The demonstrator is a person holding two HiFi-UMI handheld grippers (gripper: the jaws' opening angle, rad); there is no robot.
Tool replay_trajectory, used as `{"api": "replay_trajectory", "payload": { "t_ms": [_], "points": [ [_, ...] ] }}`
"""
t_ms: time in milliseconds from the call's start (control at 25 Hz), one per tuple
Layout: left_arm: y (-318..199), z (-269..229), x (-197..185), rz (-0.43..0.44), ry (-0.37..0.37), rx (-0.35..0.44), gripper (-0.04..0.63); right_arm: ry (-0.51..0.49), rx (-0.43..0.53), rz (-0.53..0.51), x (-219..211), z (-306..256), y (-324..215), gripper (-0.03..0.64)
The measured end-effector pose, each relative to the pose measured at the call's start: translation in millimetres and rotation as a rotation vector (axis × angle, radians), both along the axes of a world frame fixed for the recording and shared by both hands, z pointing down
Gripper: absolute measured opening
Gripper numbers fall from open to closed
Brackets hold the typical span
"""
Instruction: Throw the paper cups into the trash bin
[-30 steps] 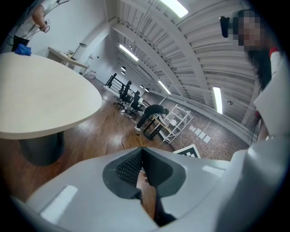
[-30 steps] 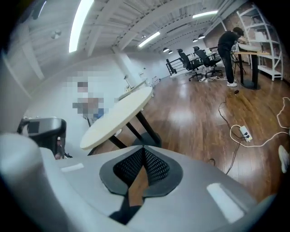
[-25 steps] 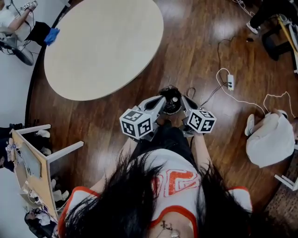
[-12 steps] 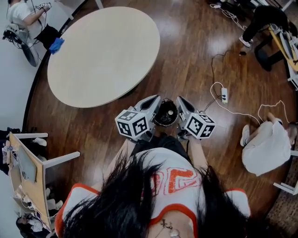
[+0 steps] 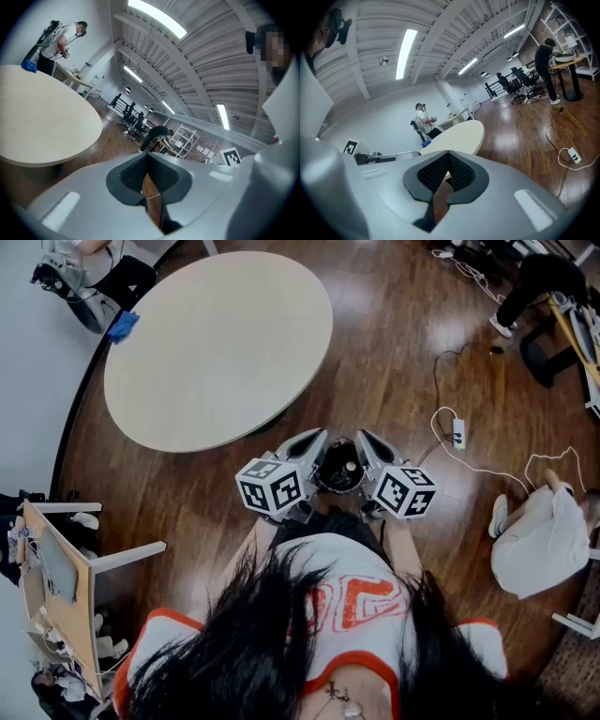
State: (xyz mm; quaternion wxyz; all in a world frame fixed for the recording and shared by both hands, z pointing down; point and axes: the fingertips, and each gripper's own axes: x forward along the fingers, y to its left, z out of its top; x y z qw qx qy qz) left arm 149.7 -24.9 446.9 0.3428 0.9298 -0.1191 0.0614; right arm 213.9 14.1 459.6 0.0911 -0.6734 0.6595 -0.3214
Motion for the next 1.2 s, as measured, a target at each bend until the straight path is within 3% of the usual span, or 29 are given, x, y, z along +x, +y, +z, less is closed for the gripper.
{"api": "replay_trajectory", "payload": {
  "t_ms": [520,1200],
  "points": [
    [-0.6,2.1,2.0,-0.003,-0.006,-0.003,0.000,0.076,-0.024,0.028,6.8,-2.4,4.4,0.001],
    [10.9,11.1,4.0,0.016,-0.049,-0.004,0.000,0.058,-0.059,0.026,7.0,9.8,10.1,0.002]
  ]
}}
